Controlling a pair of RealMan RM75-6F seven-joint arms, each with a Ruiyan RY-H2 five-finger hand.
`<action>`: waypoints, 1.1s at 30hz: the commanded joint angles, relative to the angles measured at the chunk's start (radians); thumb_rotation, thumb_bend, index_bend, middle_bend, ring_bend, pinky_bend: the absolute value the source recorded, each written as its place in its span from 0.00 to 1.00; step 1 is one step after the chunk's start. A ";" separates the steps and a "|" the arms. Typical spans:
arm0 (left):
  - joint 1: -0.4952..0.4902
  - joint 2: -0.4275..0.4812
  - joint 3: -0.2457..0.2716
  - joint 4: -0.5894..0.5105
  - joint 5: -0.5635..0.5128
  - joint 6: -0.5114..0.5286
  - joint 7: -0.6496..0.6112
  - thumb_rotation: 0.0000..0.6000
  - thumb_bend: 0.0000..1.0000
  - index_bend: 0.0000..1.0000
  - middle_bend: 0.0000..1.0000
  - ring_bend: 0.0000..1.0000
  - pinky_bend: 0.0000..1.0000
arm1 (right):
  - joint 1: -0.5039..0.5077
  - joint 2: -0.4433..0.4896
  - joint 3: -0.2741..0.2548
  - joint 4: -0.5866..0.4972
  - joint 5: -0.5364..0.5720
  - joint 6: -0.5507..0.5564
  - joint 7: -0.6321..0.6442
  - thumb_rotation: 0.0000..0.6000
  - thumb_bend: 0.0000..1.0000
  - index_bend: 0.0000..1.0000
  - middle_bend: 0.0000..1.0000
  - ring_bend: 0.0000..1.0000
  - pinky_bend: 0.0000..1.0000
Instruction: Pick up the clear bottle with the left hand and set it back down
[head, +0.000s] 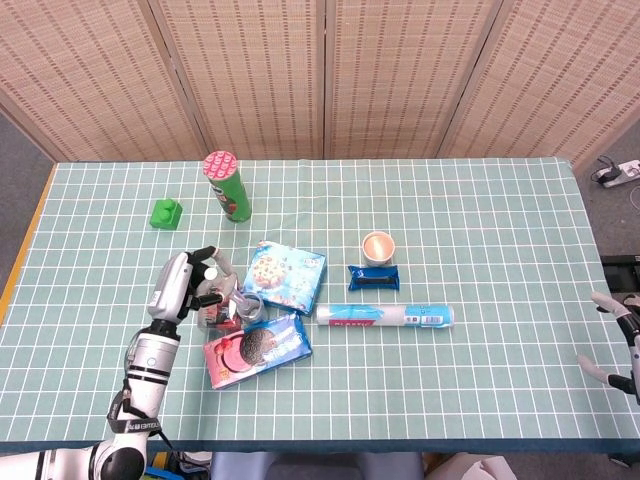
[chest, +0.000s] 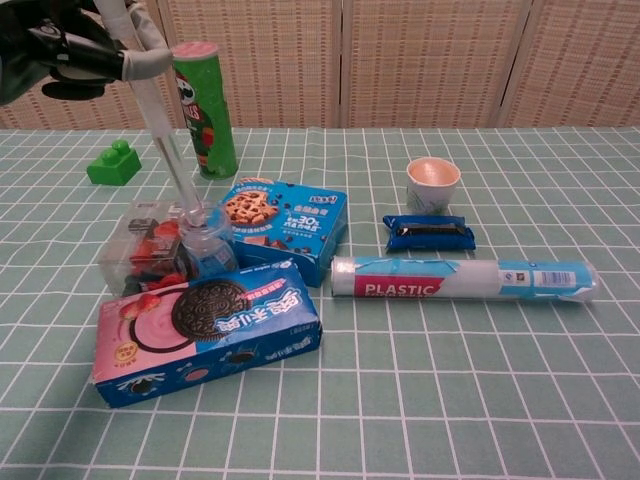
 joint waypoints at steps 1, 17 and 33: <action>0.003 -0.002 0.005 0.009 0.003 0.000 -0.009 1.00 0.61 0.75 1.00 1.00 1.00 | 0.001 0.000 0.000 0.000 0.000 -0.001 -0.002 1.00 0.07 0.22 0.33 0.26 0.52; 0.005 -0.074 0.051 0.152 0.047 -0.015 -0.046 1.00 0.61 0.75 1.00 1.00 1.00 | 0.004 -0.003 0.001 -0.001 0.008 -0.011 -0.011 1.00 0.07 0.22 0.33 0.26 0.52; -0.013 -0.152 0.074 0.244 0.057 -0.053 -0.033 1.00 0.61 0.75 1.00 1.00 1.00 | 0.006 0.000 0.002 0.000 0.013 -0.017 -0.004 1.00 0.07 0.22 0.33 0.26 0.52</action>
